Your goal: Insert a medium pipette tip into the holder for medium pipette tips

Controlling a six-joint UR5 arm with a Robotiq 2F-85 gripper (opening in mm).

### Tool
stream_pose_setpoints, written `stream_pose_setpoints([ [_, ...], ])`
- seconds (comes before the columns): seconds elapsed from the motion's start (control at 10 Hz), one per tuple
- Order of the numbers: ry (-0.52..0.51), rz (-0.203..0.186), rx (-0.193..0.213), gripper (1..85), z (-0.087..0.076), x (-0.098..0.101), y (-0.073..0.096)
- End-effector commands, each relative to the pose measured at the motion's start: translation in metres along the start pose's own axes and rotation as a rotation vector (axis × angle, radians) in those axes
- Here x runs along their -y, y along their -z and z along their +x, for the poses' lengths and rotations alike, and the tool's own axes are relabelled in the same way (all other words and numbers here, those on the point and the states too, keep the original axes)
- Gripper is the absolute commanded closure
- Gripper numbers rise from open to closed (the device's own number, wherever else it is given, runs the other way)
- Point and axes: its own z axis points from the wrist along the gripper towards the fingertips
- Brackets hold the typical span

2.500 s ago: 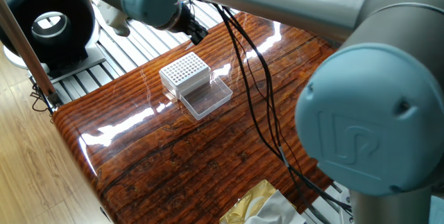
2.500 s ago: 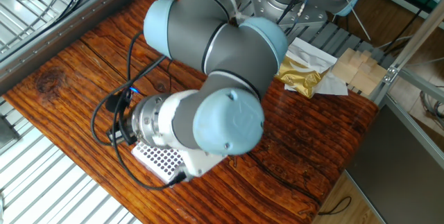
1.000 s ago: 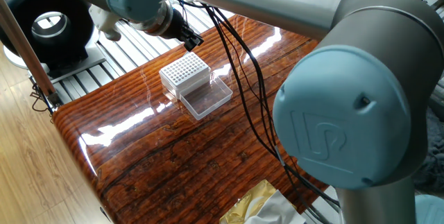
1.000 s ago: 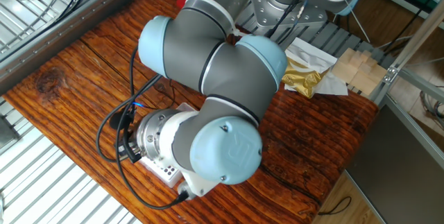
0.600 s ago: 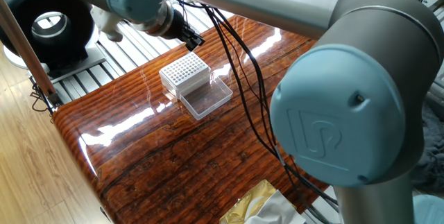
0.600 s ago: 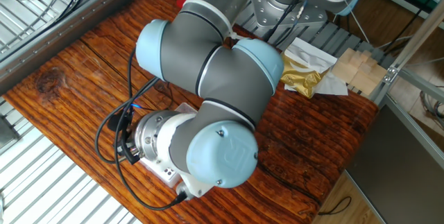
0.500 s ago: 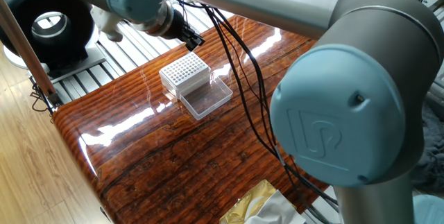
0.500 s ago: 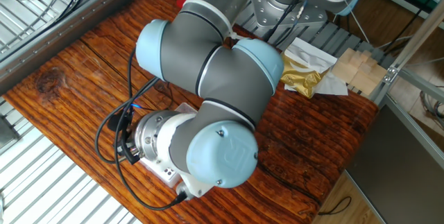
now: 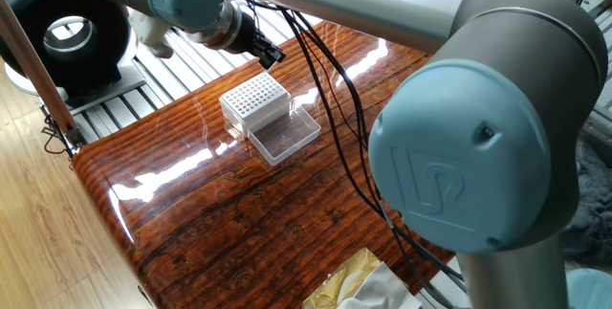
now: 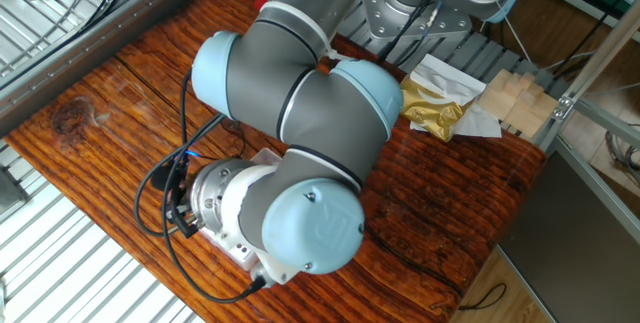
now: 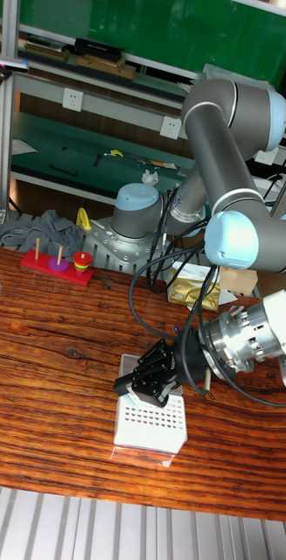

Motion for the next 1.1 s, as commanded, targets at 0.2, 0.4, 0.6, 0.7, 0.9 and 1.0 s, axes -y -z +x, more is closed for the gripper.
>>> stream_pose_setpoints([
  [0.2,-0.007,-0.019,0.023,84.7,-0.005,-0.003,-0.004],
  [0.4,-0.016,-0.020,0.018,84.7,-0.002,-0.006,0.000],
  [0.6,-0.019,-0.021,0.006,84.7,0.004,-0.006,0.006],
  [0.7,-0.020,-0.023,0.004,84.7,0.003,-0.007,0.008],
  [0.9,-0.022,-0.029,-0.005,84.7,0.002,-0.009,0.011],
  [1.0,-0.022,-0.029,-0.005,84.7,0.000,-0.008,0.011],
])
